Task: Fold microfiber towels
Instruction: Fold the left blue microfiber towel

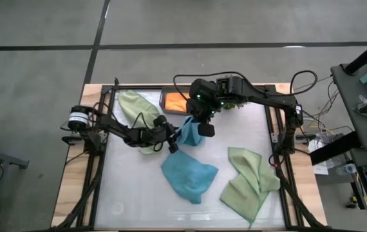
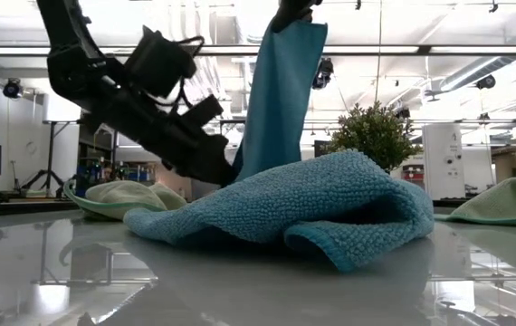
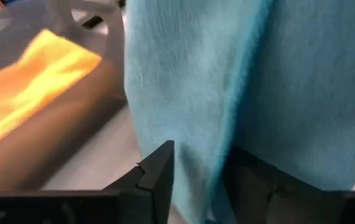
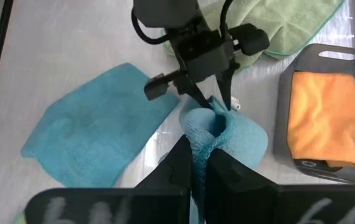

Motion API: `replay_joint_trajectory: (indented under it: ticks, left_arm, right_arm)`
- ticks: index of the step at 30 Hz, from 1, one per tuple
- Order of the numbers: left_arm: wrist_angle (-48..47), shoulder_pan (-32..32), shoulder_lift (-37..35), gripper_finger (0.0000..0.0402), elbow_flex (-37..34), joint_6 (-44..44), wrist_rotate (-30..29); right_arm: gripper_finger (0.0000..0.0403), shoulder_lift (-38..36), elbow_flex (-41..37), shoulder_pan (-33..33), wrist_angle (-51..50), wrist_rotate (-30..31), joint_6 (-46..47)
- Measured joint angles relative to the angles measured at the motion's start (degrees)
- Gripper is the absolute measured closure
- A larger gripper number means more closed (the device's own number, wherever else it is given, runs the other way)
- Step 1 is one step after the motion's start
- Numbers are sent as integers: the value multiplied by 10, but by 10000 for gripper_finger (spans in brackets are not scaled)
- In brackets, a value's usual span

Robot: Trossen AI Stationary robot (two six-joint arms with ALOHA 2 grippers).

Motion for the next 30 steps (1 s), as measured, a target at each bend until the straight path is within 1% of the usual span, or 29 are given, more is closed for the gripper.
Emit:
replay_joint_trajectory:
  ticks: [2, 4, 6, 10, 13, 19, 23, 26, 28, 30]
  left_arm:
    - [3, 0, 7, 327, -1, 0, 1]
    - [-2, 0, 8, 370, -3, 0, 3]
    - [-5, 0, 5, 392, -4, 0, 3]
    - [-19, -2, -31, 400, -9, 15, 3]
    - [-92, -6, -84, 401, -2, 21, 5]
    - [-273, -26, -243, 401, 17, 34, 34]
    - [-371, -36, -352, 401, 49, 47, 62]
    - [-426, -36, -420, 401, 77, 58, 85]
    - [-452, -36, -457, 401, 103, 68, 90]
    - [-482, -36, -490, 401, 126, 77, 92]
  right_arm:
    - [394, 0, 0, 0, 0, 0, -2]
    - [394, 0, 0, 0, -1, 0, -2]
    - [394, 0, 0, 0, -4, 0, -3]
    - [394, 0, 0, 0, -28, 0, -4]
    - [394, -1, 0, 0, -57, 0, -10]
    - [394, -5, 0, 0, -128, 0, -24]
    - [394, -20, 0, 0, -142, 1, -18]
    - [394, -34, 0, 0, -142, 3, -18]
    - [394, -46, 0, 0, -143, 28, -16]
    - [394, -58, 2, 0, -146, 77, -12]
